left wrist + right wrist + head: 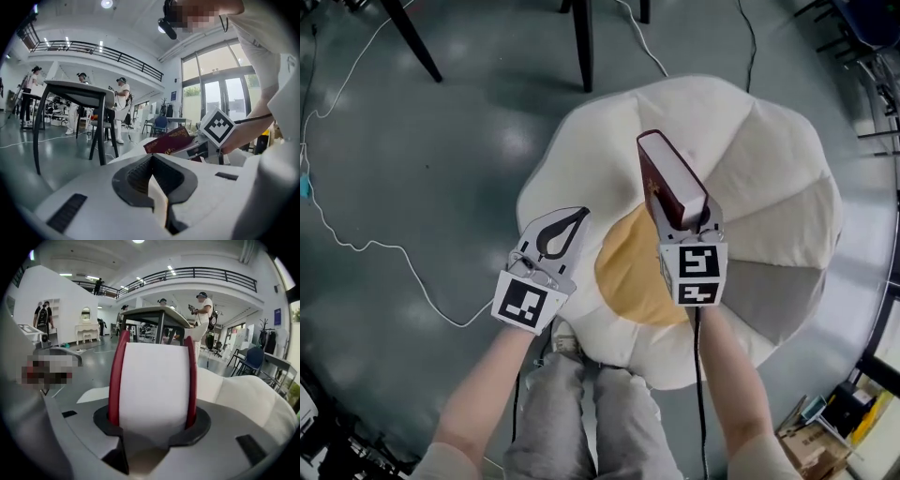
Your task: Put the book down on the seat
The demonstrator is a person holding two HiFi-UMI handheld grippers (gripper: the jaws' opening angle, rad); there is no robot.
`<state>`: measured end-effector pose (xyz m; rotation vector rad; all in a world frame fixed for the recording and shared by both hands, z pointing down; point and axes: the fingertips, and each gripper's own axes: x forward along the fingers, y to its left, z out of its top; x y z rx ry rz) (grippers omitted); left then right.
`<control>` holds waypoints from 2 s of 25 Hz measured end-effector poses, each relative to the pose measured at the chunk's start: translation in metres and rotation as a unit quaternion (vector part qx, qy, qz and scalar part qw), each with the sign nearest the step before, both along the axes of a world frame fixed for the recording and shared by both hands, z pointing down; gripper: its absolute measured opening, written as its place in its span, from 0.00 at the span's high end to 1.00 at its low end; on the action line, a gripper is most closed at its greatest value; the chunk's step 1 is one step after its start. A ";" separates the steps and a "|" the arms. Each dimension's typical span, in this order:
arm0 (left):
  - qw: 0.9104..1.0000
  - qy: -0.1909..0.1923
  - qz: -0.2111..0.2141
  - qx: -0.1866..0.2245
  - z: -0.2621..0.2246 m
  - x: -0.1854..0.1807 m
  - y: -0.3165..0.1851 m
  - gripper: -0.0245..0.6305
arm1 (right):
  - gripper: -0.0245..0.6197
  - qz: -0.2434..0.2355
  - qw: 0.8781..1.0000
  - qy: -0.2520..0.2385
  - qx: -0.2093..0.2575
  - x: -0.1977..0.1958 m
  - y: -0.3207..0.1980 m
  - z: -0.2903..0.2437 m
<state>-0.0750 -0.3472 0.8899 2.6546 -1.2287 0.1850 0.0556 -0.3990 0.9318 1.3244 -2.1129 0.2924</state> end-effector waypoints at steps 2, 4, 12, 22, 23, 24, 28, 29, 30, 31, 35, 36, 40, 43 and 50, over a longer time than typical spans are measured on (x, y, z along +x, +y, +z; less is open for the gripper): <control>1.000 -0.007 0.002 0.000 0.017 0.002 0.000 0.96 | 0.63 0.000 1.000 0.019 -0.004 -0.002 -0.001 0.024; 1.000 -0.012 0.006 -0.006 0.030 0.001 0.002 0.96 | 0.63 -0.004 0.999 0.026 -0.018 -0.008 0.003 0.048; 0.999 0.000 -0.024 -0.037 0.044 -0.025 0.006 0.96 | 0.50 -0.040 0.997 -0.042 -0.053 -0.063 0.021 0.075; 1.000 -0.004 -0.018 -0.025 0.040 -0.020 0.028 0.96 | 0.30 -0.081 0.975 -0.185 -0.095 -0.107 0.054 0.074; 0.999 -0.005 -0.019 -0.026 0.038 -0.020 0.030 0.96 | 0.30 -0.080 0.973 -0.189 -0.105 -0.107 0.058 0.075; 0.999 -0.006 -0.022 -0.030 0.037 -0.021 0.032 0.96 | 0.30 -0.079 0.973 -0.186 -0.111 -0.106 0.062 0.077; 0.999 -0.003 -0.033 -0.041 0.022 -0.029 0.037 0.96 | 0.30 -0.068 0.974 -0.177 -0.120 -0.100 0.075 0.072; 0.999 -0.008 -0.034 -0.038 0.016 -0.031 0.038 0.96 | 0.30 -0.061 0.975 -0.176 -0.119 -0.098 0.077 0.068; 0.999 -0.018 -0.036 -0.035 0.009 -0.032 0.039 0.96 | 0.30 -0.052 0.977 -0.172 -0.116 -0.093 0.079 0.062; 0.998 -0.031 -0.042 -0.037 0.004 -0.034 0.041 0.96 | 0.30 -0.041 0.979 -0.166 -0.111 -0.087 0.079 0.054; 0.997 -0.038 -0.054 -0.046 -0.030 -0.032 0.045 0.96 | 0.33 -0.012 0.984 -0.158 -0.080 -0.062 0.076 0.001; 0.997 -0.039 -0.049 -0.042 -0.042 -0.029 0.048 0.96 | 0.41 -0.005 0.985 -0.157 -0.069 -0.056 0.076 -0.016; 0.997 -0.050 -0.042 -0.040 -0.092 -0.018 0.056 0.96 | 0.67 0.024 0.987 -0.155 -0.030 -0.030 0.074 -0.088; 0.997 -0.047 -0.047 -0.039 -0.133 -0.012 0.059 0.96 | 0.71 0.031 0.987 -0.157 -0.011 -0.015 0.078 -0.140; 0.999 -0.015 -0.043 -0.021 -0.256 0.000 0.071 0.96 | 0.93 0.061 0.984 -0.159 0.060 0.020 0.098 -0.287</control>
